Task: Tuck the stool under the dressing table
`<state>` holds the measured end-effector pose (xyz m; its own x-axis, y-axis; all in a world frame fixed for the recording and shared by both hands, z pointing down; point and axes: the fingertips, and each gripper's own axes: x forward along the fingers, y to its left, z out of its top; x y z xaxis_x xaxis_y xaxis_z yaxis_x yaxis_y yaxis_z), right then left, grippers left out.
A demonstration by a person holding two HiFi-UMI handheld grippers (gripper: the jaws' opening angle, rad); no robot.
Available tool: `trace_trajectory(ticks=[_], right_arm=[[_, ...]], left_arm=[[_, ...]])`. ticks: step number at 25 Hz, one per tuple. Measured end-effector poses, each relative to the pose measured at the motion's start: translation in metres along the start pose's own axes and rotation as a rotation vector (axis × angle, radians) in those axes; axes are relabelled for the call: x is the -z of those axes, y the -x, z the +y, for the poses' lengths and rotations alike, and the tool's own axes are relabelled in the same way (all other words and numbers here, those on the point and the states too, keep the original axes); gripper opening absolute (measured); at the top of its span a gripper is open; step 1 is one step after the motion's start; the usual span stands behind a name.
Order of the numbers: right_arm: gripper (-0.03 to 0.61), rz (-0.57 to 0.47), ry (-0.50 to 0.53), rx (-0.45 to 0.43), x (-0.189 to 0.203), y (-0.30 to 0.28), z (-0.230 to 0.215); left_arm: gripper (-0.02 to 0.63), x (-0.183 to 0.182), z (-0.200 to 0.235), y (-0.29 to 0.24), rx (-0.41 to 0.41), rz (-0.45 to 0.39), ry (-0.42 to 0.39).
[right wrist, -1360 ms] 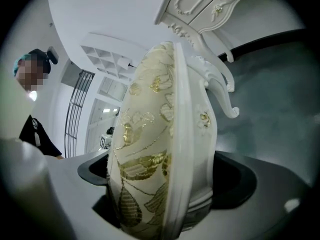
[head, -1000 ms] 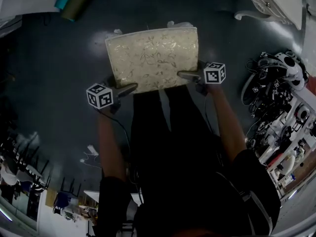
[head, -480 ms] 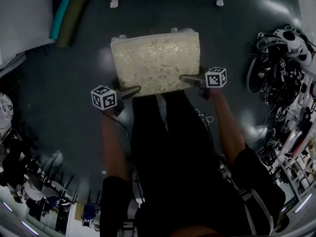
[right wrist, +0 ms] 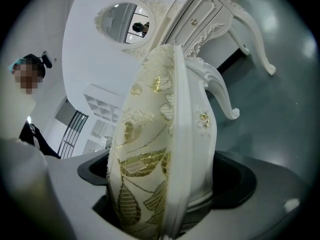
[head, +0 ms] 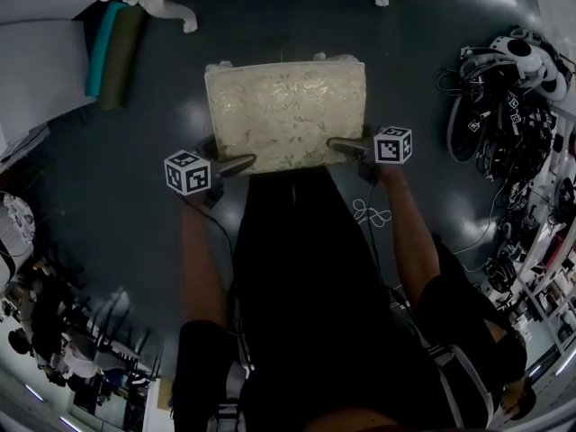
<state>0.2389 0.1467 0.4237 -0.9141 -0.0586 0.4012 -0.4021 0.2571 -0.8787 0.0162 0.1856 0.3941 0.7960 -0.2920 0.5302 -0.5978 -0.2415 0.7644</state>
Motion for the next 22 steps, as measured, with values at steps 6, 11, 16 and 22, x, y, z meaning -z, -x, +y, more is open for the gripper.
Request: trace_trajectory(ticks=[6,11,16,22], right_arm=[[0.597,-0.038,-0.008,0.027,-0.013,-0.002,-0.005],[0.597,-0.061,-0.029,0.051,-0.023,-0.01,-0.007],[0.597,-0.073,-0.052,0.062,-0.027,-0.015,-0.009],[0.597,-0.056,-0.038,0.055,-0.06,-0.029,-0.03]], left_arm=[[0.554,-0.019,0.012,-0.008,0.032,0.027,-0.017],[0.554,-0.033,0.025,-0.011,0.057,0.046,-0.025],[0.554,-0.043,0.034,-0.01,0.068,0.06,-0.024],[0.554,-0.067,0.055,-0.023,0.06,0.056,-0.005]])
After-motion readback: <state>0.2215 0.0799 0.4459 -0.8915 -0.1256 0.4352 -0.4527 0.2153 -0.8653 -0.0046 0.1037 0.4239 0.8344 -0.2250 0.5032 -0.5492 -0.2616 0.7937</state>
